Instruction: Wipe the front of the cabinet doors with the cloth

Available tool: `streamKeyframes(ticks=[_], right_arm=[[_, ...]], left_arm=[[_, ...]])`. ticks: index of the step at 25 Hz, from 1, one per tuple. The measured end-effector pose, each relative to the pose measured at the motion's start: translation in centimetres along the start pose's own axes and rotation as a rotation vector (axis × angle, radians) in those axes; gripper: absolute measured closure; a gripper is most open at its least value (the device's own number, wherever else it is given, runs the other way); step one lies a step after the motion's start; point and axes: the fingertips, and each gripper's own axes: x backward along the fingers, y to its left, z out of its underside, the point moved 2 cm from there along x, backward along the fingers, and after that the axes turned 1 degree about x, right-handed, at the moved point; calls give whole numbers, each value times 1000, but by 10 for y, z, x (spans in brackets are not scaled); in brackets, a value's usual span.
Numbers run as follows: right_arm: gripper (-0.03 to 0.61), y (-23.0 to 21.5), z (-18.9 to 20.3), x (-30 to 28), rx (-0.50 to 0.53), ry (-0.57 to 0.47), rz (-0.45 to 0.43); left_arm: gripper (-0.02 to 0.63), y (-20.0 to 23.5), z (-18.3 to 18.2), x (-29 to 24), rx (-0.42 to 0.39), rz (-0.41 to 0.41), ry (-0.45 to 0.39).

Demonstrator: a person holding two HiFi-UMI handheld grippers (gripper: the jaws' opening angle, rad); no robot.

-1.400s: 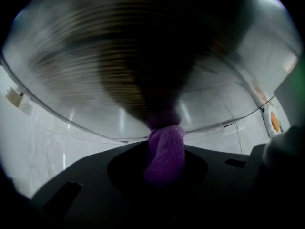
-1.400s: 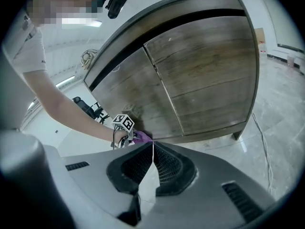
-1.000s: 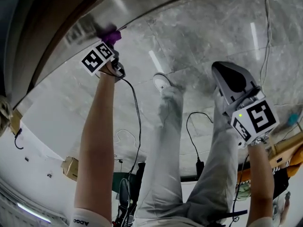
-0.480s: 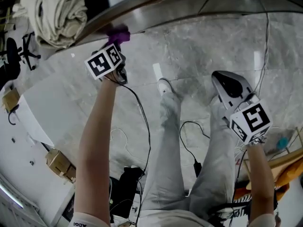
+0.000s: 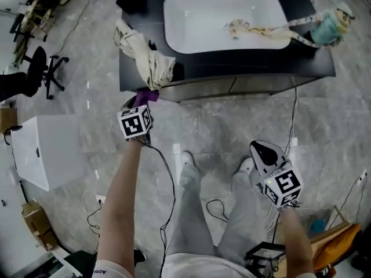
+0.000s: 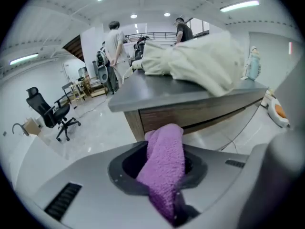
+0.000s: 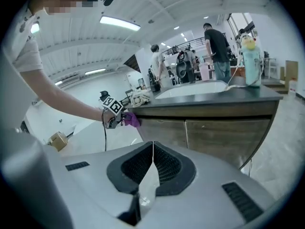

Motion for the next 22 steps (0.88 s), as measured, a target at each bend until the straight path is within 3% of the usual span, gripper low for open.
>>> streamKeyframes(ticks=[4,11,14,17,22], right_arm=[[551,12,-40,47,54,-60,-16],[551,44,-81,135,27,-97,2],[551,57,-107,165,23,-138,44],[551,66,-148,184,5,-231,107],[551,106,-196,215,-66,-382,235]], left_arm=[[523,-29,-9,51,-41,50,-63],[523,-92,15,204,-127,256,-181],[523,-105,-3,260,-62,339,-272],[523,-100,-45,305,25,408,-380],[522,-79,-94,370,130,593,-518]])
